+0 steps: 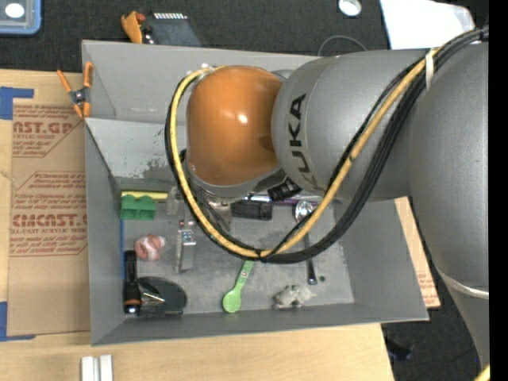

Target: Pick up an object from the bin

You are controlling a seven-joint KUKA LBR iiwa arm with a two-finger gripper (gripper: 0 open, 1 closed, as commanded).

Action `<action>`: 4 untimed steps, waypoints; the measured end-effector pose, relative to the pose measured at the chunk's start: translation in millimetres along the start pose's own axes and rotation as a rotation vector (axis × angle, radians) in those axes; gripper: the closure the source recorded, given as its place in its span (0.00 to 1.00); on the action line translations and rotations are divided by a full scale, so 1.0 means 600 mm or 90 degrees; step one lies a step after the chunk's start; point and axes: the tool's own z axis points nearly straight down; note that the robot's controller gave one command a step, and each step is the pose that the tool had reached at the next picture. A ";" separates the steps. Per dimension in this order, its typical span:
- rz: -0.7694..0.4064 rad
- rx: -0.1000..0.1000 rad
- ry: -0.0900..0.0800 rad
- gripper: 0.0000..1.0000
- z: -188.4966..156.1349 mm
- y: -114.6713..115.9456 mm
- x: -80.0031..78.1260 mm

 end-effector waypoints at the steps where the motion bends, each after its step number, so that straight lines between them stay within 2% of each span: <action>1: 0.002 -0.001 -0.005 0.00 -0.008 -0.002 -0.003; 2: 0.086 -0.002 -0.006 0.00 0.097 0.000 -0.033; 3: 0.115 -0.005 -0.010 0.00 0.115 0.016 -0.079; 4: 0.011 -0.002 -0.006 0.00 0.143 0.028 -0.075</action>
Offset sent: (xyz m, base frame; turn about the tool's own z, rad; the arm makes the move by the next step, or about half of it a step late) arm 0.0383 0.0000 -0.1375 0.2942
